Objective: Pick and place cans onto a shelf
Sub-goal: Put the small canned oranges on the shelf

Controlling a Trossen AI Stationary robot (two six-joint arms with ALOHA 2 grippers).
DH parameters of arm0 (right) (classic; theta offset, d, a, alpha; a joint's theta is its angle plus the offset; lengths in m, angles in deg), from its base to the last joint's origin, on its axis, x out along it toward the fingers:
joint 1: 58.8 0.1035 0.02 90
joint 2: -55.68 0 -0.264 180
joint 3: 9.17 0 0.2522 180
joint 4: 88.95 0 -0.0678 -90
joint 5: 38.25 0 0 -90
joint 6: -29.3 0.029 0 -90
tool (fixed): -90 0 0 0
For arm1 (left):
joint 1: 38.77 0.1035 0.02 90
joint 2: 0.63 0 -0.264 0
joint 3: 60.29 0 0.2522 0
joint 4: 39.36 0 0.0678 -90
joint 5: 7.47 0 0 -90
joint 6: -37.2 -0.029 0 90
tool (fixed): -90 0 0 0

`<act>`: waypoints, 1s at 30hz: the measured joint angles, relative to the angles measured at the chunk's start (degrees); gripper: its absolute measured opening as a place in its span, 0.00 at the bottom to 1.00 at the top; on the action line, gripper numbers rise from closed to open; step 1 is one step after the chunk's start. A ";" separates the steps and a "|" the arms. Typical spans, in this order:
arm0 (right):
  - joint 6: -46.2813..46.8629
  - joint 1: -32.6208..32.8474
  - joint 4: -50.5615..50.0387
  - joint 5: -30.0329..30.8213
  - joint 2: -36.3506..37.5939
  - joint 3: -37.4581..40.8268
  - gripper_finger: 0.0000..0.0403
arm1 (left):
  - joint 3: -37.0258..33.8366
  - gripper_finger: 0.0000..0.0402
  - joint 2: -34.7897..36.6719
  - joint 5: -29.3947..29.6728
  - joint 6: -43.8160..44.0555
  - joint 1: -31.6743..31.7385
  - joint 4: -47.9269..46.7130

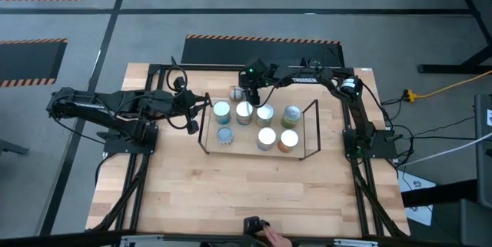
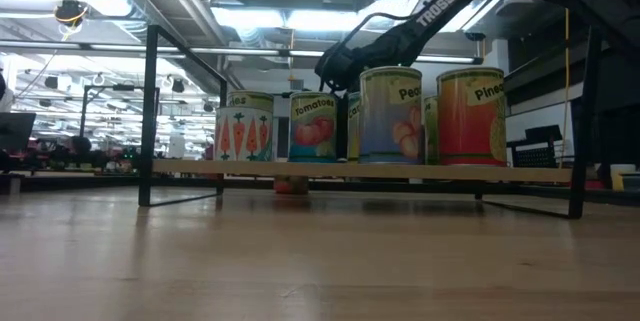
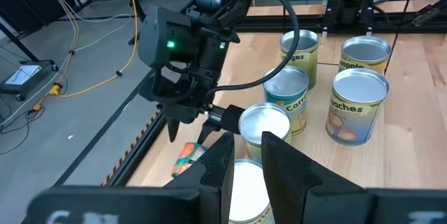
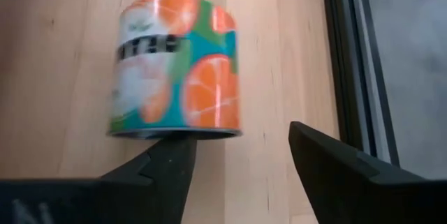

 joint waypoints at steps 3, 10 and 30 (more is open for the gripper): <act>-0.02 0.00 0.29 -0.20 0.00 0.00 0.54 | 0.00 0.17 0.00 0.00 0.02 0.00 -0.01; -0.74 0.00 0.54 -7.77 0.02 0.00 0.45 | 0.00 0.17 0.00 0.00 1.12 0.00 -0.01; -6.93 0.02 0.75 -10.93 -0.70 0.02 0.39 | 0.00 0.17 -0.02 -0.01 1.60 0.00 0.01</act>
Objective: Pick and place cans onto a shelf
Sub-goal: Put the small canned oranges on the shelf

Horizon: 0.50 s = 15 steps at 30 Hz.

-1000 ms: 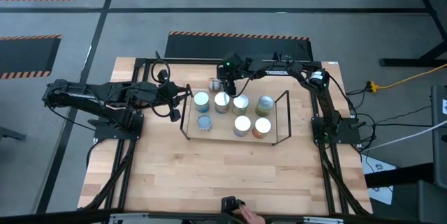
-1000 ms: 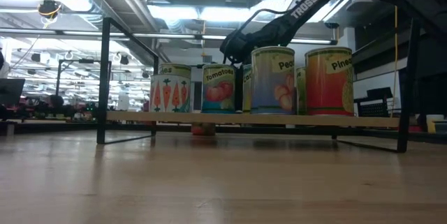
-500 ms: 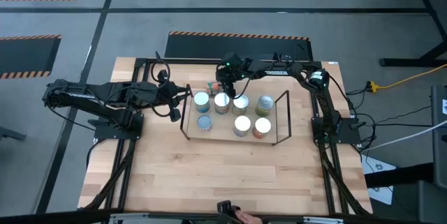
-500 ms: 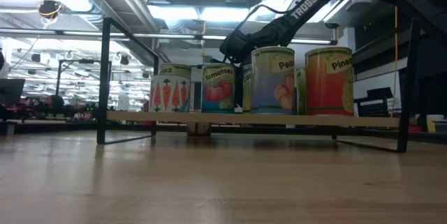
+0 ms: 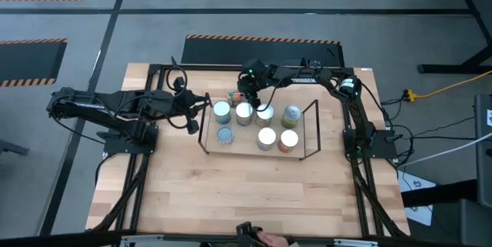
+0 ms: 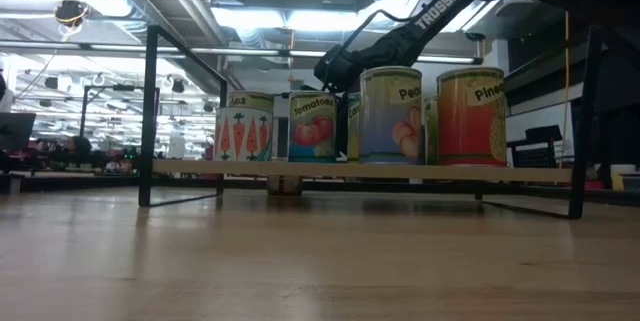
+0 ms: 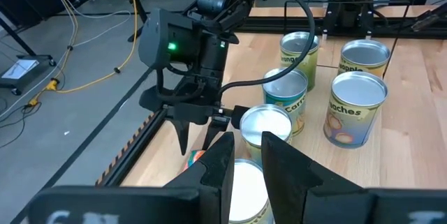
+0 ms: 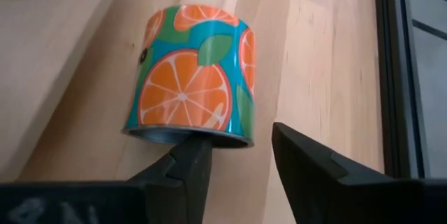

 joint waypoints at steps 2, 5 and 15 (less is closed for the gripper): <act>-0.01 0.00 0.19 -0.26 0.00 0.00 0.38 | 0.00 0.17 0.00 0.01 0.02 0.00 0.00; -0.03 0.00 0.57 -0.24 0.00 0.00 0.35 | 0.00 0.17 0.00 -0.01 0.04 0.00 0.00; -0.12 0.00 1.61 -0.24 0.00 0.00 0.24 | -0.01 0.17 0.00 0.00 0.13 0.00 0.00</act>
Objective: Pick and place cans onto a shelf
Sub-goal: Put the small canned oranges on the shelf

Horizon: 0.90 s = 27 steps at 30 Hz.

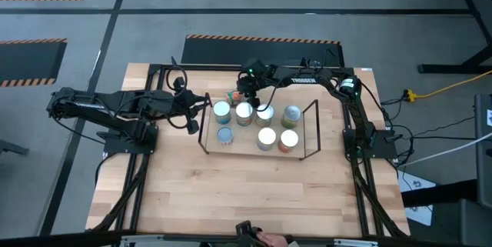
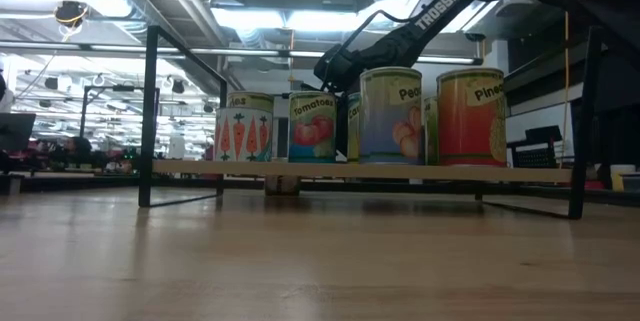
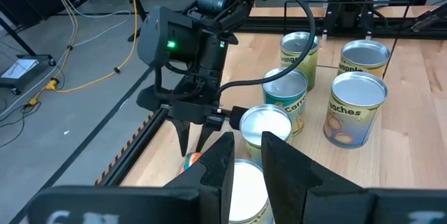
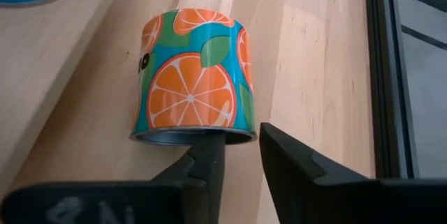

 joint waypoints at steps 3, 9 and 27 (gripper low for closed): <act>-0.10 0.00 0.26 0.01 0.00 0.00 0.22 | 0.00 0.17 0.00 0.01 0.01 0.00 0.00; -0.11 -0.01 0.65 0.02 0.00 0.00 0.18 | 0.01 0.17 0.00 0.01 0.00 0.00 0.00; 0.07 -0.01 1.05 0.04 0.00 0.00 0.07 | 0.01 0.17 0.00 -0.01 0.00 0.00 0.00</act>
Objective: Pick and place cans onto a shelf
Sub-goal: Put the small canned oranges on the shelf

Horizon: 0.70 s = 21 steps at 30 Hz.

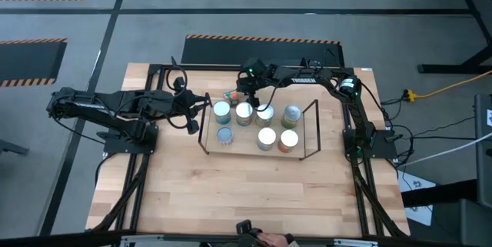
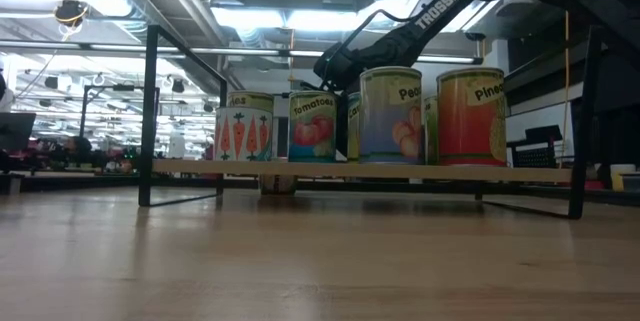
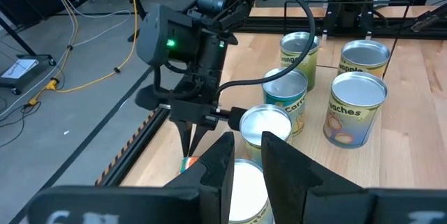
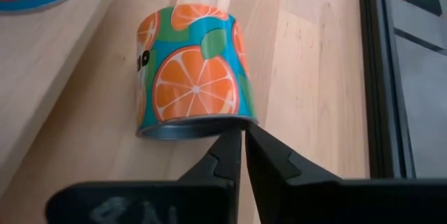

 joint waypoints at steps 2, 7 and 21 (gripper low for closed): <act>0.00 0.01 -0.62 0.02 0.00 0.00 0.07 | -0.02 0.17 0.00 0.02 0.00 0.00 0.01; 0.02 0.01 -3.16 0.08 0.16 0.00 0.07 | -0.01 0.17 0.00 0.02 0.00 0.00 0.00; 0.34 -0.02 -3.63 6.66 1.38 -0.11 0.07 | -0.02 0.17 0.00 0.00 0.31 -0.01 0.02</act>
